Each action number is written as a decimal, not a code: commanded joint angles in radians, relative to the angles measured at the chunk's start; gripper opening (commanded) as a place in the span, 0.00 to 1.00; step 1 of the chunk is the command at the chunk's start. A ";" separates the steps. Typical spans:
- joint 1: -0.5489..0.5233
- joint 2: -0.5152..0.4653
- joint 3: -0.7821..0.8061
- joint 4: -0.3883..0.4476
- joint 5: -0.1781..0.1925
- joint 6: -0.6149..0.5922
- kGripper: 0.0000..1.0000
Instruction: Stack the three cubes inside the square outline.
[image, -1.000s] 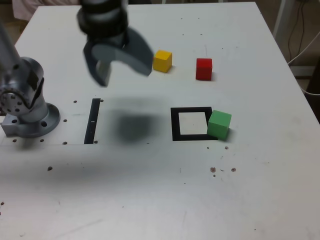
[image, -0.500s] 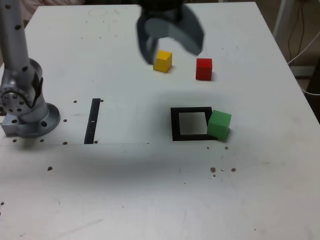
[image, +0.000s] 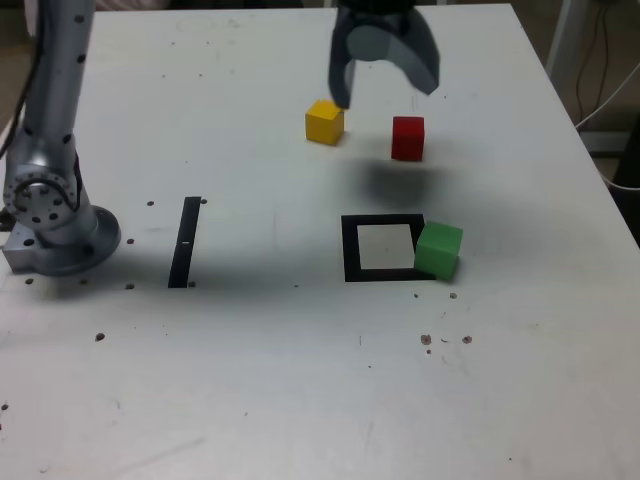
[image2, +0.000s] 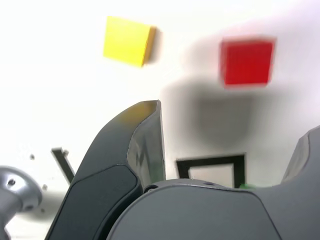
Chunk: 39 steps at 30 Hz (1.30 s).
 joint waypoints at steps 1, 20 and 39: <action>0.014 0.036 -0.030 -0.002 0.008 0.015 0.94; 0.023 0.165 0.002 -0.148 -0.002 0.015 0.91; 0.026 0.202 -0.024 -0.150 -0.031 0.006 0.48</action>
